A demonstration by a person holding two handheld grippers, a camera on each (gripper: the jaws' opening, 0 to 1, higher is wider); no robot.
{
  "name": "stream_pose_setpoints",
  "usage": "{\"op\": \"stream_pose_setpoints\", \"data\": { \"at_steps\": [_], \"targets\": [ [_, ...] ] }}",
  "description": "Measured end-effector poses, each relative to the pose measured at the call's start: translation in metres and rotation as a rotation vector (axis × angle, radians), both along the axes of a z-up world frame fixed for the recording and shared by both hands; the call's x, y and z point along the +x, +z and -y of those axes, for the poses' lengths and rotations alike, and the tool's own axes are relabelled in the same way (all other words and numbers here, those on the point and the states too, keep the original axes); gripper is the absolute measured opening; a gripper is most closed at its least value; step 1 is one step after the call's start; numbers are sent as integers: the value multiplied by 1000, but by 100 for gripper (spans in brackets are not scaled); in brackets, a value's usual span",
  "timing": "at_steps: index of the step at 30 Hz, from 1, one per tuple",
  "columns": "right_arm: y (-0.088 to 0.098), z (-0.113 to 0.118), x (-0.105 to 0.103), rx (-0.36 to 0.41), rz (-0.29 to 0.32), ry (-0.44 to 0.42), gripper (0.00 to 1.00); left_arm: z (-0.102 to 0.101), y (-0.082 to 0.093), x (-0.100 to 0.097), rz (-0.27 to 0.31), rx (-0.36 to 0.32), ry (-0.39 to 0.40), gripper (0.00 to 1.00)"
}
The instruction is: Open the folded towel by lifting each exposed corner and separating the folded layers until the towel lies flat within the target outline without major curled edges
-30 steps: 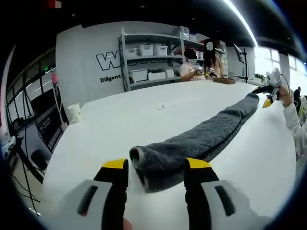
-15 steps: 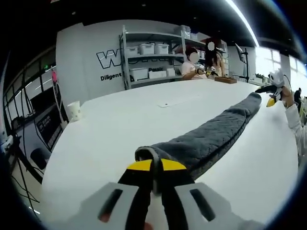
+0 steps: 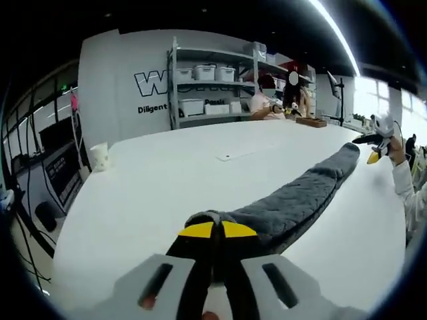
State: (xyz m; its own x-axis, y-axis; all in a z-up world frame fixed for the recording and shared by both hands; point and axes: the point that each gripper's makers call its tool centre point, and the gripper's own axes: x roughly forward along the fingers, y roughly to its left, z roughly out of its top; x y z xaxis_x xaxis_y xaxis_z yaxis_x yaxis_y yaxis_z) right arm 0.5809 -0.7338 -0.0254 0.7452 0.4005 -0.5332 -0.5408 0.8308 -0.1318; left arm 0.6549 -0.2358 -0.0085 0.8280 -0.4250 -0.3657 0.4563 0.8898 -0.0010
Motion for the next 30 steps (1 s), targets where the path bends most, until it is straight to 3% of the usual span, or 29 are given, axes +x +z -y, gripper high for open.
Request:
{"op": "stream_pose_setpoints", "data": {
  "at_steps": [10,18,30],
  "targets": [
    [2,0,-2,3,8,1,99,6,30,28,23,-187,27,0],
    [2,-1,-1,1,6,4,99,13,31,58,13,-189,47,0],
    [-1,-3,-1,-7,-1,8,99,5,21,93,-35,-197,107,0]
  ]
}}
